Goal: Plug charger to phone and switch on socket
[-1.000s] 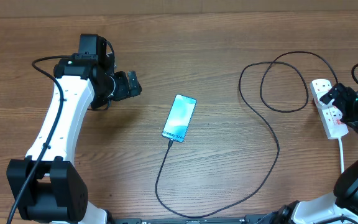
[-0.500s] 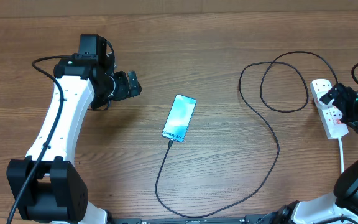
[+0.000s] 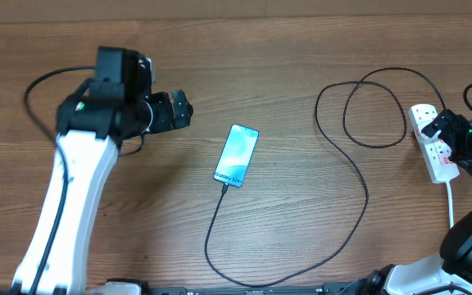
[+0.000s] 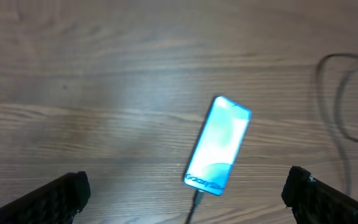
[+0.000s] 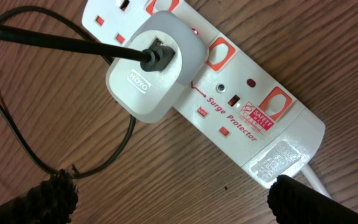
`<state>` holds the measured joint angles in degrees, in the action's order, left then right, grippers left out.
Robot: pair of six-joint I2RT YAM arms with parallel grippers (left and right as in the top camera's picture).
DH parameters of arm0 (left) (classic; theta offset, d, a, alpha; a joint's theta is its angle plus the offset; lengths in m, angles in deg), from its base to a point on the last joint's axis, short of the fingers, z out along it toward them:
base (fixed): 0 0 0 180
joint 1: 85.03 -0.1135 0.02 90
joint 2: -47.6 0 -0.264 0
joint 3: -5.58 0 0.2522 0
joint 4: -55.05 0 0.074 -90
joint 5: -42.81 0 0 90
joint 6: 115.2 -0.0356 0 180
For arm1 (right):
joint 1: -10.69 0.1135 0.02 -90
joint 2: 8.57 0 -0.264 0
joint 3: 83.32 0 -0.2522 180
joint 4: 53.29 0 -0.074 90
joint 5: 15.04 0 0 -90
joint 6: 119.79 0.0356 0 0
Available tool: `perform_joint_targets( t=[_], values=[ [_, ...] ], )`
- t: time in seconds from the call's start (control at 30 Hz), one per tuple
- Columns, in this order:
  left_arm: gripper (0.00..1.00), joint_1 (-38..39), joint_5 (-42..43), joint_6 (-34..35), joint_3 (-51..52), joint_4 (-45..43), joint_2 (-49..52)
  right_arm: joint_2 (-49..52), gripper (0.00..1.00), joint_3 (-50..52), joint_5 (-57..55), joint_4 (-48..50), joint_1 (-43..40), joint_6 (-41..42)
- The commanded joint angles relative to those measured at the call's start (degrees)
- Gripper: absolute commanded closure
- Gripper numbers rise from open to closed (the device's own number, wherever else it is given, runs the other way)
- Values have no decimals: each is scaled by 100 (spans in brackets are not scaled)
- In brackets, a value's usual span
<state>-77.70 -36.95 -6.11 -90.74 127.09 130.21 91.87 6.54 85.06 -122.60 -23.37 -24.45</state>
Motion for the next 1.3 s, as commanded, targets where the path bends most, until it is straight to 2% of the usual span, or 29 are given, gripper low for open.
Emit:
perform_joint_targets(
  t=[0.0,0.33,0.67,0.83,0.97,1.03,1.17,1.27],
  values=[
    [0,24,-61,-111,-2,-2,-529,-111,0,31,46,17,31,-72],
    [1,26,-59,-111,-2,0,-1679,-111,0,31,48,17,31,-72],
    [0,26,-59,-111,96,17,-1952,-111,0,31,46,17,31,-72],
    [0,26,-299,-133,645,15,-2046,-111,0,31,48,17,31,-72],
    [1,26,-470,-131,1460,-114,-2337,-111,0,31,48,17,31,-72],
    [1,26,-472,-131,1996,-323,-2516,-111,0,31,48,15,31,-72],
    [0,26,-343,-127,3204,-1416,-2863,-111,0,31,48,17,31,-72],
    [1,24,33,-127,3950,-2579,-3067,-111,0,31,48,17,31,-72]
  ],
)
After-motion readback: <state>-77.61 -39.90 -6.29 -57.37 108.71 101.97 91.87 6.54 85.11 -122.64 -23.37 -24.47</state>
